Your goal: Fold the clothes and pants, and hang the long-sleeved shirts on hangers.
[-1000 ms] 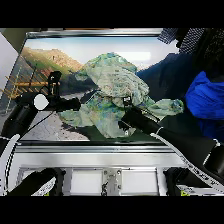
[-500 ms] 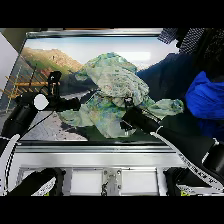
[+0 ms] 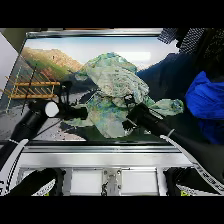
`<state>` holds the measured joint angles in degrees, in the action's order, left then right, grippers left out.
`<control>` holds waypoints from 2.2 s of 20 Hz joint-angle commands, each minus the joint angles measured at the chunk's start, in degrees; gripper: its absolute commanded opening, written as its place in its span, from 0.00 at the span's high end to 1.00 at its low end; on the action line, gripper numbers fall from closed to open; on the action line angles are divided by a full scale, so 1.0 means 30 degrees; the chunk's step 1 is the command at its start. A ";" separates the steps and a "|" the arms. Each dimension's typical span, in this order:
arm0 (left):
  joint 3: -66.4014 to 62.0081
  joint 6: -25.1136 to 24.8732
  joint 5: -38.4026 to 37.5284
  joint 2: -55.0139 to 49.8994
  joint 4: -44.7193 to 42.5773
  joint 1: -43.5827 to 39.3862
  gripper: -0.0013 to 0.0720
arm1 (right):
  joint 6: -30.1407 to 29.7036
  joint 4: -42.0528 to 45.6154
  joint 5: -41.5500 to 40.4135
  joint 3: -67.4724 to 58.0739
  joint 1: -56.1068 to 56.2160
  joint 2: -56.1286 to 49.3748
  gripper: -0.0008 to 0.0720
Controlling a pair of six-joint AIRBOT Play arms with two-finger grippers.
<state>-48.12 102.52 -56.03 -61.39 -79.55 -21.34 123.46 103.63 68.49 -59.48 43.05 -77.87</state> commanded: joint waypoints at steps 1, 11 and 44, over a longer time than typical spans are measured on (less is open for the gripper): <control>0.2251 0.1974 0.3191 -0.0066 0.0015 -0.3577 0.17 | -0.1239 -0.0350 0.1217 -0.0015 -0.0015 0.2433 0.97; -0.0947 0.3162 0.2834 -0.6484 -0.0291 -0.7781 0.17 | -0.1166 -0.1144 0.1843 -0.0015 -0.0015 0.6127 0.97; -1.6954 -0.1559 -0.0576 -0.0321 -0.1144 -0.4779 0.97 | -0.8939 -0.1654 0.7344 -1.5730 -0.8575 0.5450 0.97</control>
<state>-84.93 103.04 -52.97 -64.88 -82.96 -34.54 101.30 98.89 85.65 -92.88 20.97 -60.95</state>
